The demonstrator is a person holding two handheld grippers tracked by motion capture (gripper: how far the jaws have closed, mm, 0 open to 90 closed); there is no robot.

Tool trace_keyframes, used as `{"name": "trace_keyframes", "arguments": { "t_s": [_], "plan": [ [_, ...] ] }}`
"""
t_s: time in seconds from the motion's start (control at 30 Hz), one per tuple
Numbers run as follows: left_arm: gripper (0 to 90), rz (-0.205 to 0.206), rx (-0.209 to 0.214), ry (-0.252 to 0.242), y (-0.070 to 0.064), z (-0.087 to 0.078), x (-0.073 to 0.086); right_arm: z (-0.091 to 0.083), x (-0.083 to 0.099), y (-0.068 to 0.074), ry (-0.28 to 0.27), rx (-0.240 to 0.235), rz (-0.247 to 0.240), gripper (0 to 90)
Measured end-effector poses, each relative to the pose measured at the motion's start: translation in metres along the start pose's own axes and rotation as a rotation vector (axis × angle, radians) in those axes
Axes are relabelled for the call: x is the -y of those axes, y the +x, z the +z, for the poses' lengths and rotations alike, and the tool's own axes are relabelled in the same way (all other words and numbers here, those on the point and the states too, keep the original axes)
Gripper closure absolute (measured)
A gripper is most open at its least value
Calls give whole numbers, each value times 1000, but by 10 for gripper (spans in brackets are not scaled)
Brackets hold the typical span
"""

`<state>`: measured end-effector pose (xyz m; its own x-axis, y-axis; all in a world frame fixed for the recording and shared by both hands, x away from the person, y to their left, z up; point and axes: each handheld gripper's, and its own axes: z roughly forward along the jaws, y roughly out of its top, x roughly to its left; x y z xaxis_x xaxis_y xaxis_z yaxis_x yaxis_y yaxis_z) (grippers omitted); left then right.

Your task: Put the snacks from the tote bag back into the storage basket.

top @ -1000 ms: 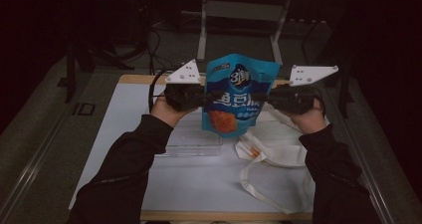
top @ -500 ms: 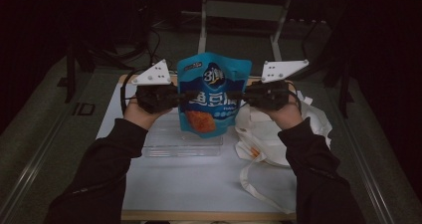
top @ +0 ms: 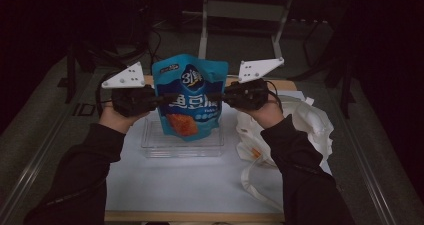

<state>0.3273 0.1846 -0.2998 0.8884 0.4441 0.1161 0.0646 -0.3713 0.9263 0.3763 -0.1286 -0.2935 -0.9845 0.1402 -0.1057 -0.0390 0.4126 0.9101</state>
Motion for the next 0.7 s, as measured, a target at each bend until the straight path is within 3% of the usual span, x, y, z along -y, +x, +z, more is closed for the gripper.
{"name": "trace_keyframes", "arguments": {
  "t_s": [0.3, 0.7],
  "plan": [
    [900, -22, 22, -13, 11, -10, 17, 21, -2, 0, -2, -26, 1, 892],
    [900, -75, 32, -17, 26, 10, 45, 37, 21, -9, 27, -1, 18, 893]
  ]
}}
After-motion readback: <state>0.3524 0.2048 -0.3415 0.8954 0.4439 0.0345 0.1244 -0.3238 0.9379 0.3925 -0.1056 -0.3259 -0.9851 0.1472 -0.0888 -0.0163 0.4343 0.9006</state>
